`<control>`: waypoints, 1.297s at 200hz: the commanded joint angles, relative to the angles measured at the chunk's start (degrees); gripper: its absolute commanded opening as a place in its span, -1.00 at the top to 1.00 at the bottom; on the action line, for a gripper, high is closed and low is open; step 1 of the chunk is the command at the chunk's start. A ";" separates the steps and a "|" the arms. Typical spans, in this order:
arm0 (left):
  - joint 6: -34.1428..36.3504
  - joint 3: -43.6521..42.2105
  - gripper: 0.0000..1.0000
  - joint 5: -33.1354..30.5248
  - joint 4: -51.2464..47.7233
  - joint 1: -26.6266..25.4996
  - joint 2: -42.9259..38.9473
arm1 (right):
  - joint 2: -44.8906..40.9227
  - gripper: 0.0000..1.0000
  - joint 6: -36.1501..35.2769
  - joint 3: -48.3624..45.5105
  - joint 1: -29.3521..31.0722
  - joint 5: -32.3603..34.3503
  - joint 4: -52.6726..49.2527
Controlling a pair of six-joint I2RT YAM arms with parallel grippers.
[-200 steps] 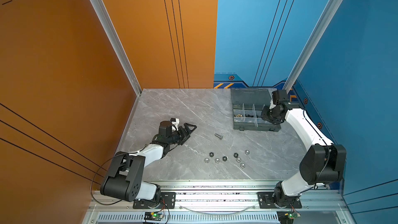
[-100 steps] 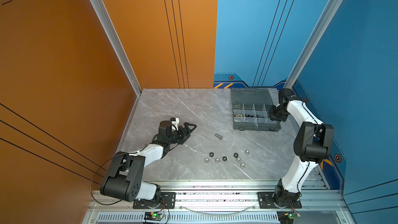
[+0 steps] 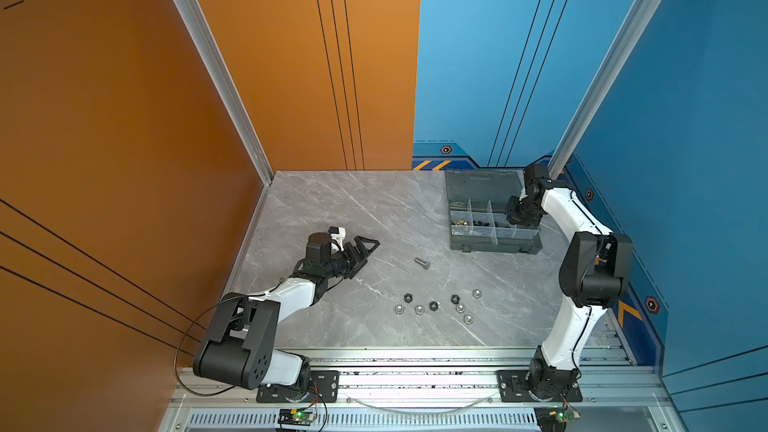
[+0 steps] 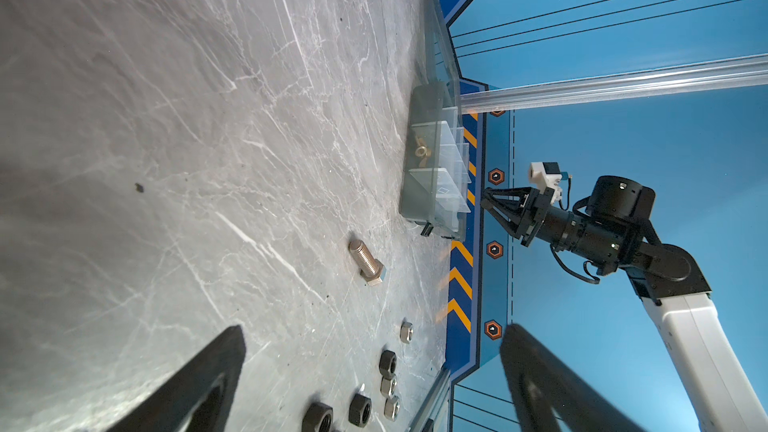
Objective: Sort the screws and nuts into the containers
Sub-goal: 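Lift the black bolt and carry it over the bolt compartment, then lower the bolt into the compartment and open the right gripper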
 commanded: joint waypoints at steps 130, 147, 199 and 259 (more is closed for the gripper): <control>0.06 0.09 -0.95 0.34 0.44 0.30 -1.12 | 8.38 0.16 -1.64 8.43 0.80 0.15 -2.58; 0.10 0.01 -0.95 0.40 0.38 0.38 -1.14 | 8.38 0.10 -2.02 9.25 0.80 -0.02 -3.15; 0.13 -0.43 -0.95 0.43 0.38 0.63 -1.57 | 2.77 0.06 -4.59 9.12 1.66 -2.41 -3.75; -0.11 -0.60 -0.95 0.42 0.47 0.65 -2.16 | -3.93 -0.03 -17.74 5.39 9.73 -10.05 -7.55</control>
